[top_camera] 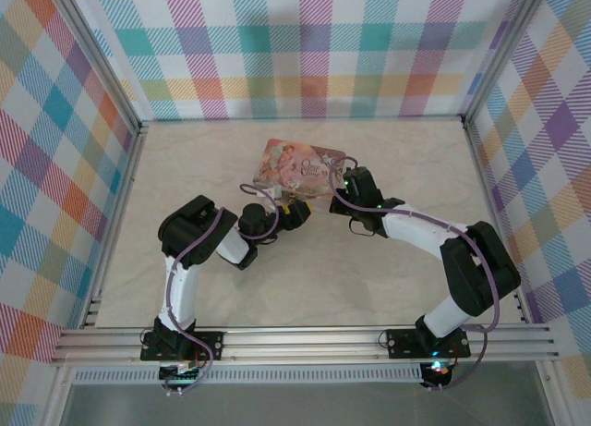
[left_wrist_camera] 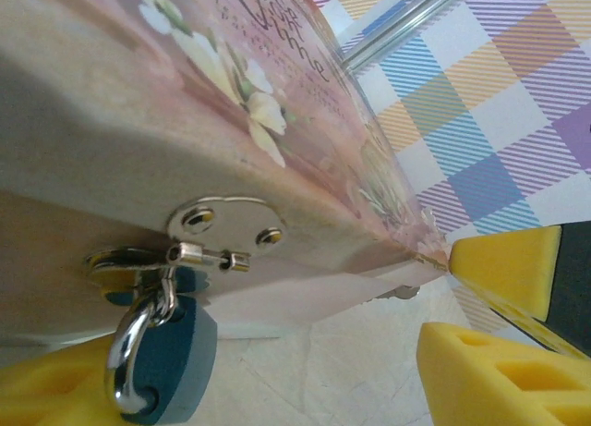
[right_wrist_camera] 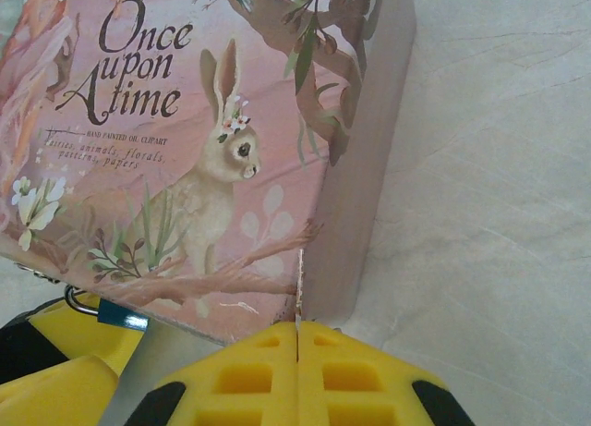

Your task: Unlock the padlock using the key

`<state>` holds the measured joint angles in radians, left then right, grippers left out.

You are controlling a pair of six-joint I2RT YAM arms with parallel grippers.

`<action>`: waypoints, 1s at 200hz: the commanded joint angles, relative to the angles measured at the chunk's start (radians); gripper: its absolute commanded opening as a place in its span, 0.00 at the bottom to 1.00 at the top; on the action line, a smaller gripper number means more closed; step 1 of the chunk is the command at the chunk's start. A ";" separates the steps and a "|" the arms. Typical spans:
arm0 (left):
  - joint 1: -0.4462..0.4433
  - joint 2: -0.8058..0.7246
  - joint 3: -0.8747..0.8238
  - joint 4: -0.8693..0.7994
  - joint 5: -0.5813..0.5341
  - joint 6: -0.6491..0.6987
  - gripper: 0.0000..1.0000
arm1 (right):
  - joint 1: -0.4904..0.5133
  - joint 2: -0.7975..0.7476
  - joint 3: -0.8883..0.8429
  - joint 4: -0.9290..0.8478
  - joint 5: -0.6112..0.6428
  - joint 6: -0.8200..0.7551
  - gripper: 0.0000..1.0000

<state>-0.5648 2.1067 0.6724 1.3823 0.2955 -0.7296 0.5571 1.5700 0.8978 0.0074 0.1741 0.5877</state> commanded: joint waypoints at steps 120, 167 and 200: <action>0.055 -0.030 -0.027 -0.092 0.060 0.027 0.43 | 0.010 -0.012 0.019 0.018 -0.007 -0.003 0.00; 0.064 -0.046 -0.014 -0.152 0.081 0.038 0.25 | 0.010 -0.019 0.014 0.019 -0.005 -0.008 0.00; 0.074 -0.072 -0.016 -0.208 0.096 0.035 0.25 | 0.010 -0.028 0.002 0.020 -0.001 -0.012 0.00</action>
<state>-0.5076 2.0811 0.6518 1.2400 0.3603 -0.7105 0.5571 1.5696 0.8974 0.0074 0.1745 0.5873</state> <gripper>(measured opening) 0.223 0.058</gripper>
